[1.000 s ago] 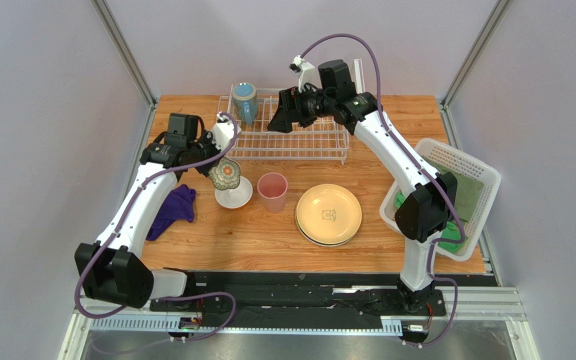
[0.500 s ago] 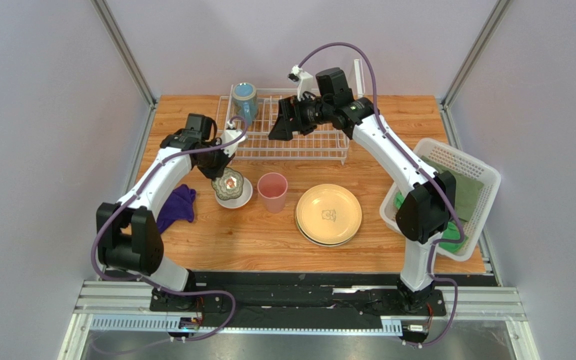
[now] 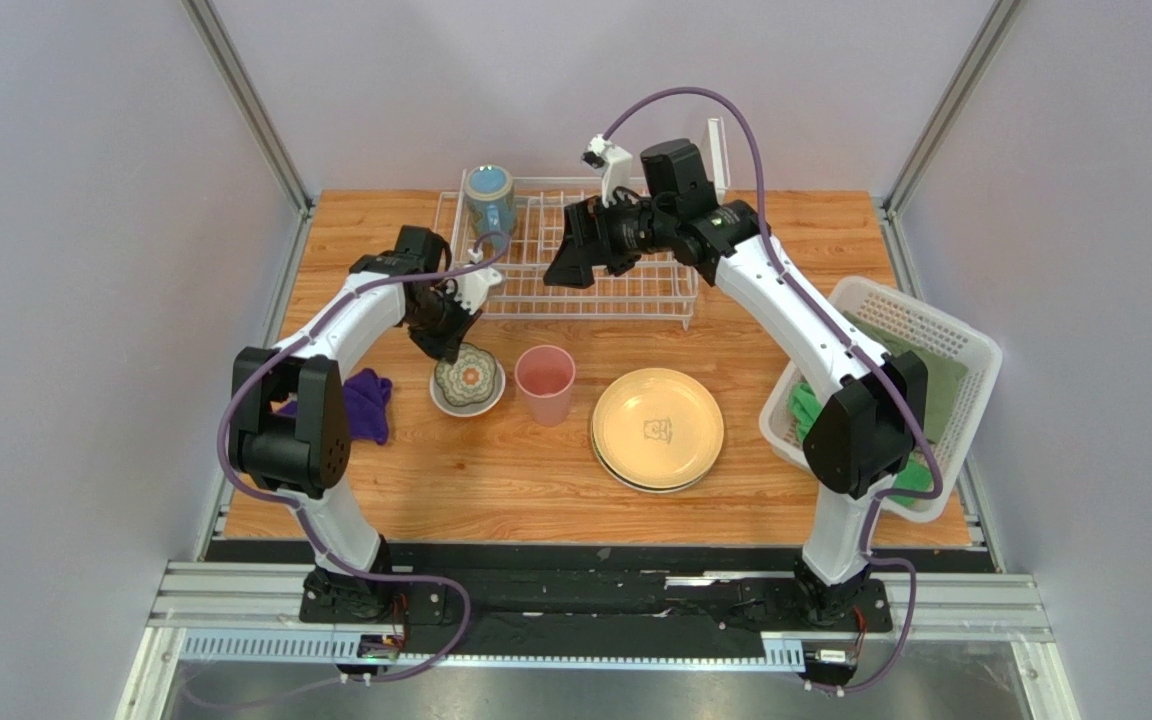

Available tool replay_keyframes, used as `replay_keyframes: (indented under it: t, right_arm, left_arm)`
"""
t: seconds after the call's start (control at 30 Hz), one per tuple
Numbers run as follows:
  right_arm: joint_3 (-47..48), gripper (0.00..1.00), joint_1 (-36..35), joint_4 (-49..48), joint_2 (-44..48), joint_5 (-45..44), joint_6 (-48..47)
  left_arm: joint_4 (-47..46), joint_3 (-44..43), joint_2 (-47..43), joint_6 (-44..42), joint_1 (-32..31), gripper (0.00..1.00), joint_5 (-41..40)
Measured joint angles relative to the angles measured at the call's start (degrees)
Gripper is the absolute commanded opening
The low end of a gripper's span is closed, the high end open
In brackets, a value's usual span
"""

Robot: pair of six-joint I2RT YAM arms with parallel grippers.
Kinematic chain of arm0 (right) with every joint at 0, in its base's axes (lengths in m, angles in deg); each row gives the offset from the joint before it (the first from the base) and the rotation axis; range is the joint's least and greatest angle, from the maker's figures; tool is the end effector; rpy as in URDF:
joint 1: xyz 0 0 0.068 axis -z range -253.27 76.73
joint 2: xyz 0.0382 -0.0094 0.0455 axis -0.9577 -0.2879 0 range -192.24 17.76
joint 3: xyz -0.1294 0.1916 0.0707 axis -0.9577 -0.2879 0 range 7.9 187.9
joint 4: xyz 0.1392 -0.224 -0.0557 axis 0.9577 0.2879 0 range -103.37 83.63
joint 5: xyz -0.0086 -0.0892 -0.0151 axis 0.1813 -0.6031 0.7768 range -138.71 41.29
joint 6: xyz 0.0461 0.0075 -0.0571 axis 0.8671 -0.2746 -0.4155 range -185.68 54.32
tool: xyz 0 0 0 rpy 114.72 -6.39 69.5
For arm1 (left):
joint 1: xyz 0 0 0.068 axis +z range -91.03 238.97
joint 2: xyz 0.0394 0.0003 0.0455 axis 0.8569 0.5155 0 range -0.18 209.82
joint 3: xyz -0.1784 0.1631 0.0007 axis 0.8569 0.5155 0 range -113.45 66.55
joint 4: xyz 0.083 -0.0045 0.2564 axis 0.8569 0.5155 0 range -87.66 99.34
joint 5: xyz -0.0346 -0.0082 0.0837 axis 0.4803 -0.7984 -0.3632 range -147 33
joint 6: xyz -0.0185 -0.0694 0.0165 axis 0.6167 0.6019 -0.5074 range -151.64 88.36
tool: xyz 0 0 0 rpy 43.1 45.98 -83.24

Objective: Unload the mixed dishes from the dish rack
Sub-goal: Place the bowl at the center of the board.

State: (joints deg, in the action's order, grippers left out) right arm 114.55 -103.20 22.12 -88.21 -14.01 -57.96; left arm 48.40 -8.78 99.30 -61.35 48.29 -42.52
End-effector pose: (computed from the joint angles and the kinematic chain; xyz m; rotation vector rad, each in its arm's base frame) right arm 0.3629 0.2494 0.3282 -0.7795 2.0983 1.0257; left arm 0.3503 -0.0817 0.1673 1.0062 2.5587 -0.2653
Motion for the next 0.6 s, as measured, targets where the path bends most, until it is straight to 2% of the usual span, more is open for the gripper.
replay_keyframes:
  t: [0.3, 0.6]
  right_arm:
    - [-0.33, 0.89, 0.39, -0.26, 0.00, 0.61, -0.09]
    - [-0.63, 0.89, 0.59, -0.44, 0.00, 0.92, -0.11]
  left_arm:
    - [1.86, -1.49, 3.34, 0.00, 0.00, 0.01, -0.37]
    - [2.54, -1.99, 3.52, 0.02, 0.00, 0.19, -1.11]
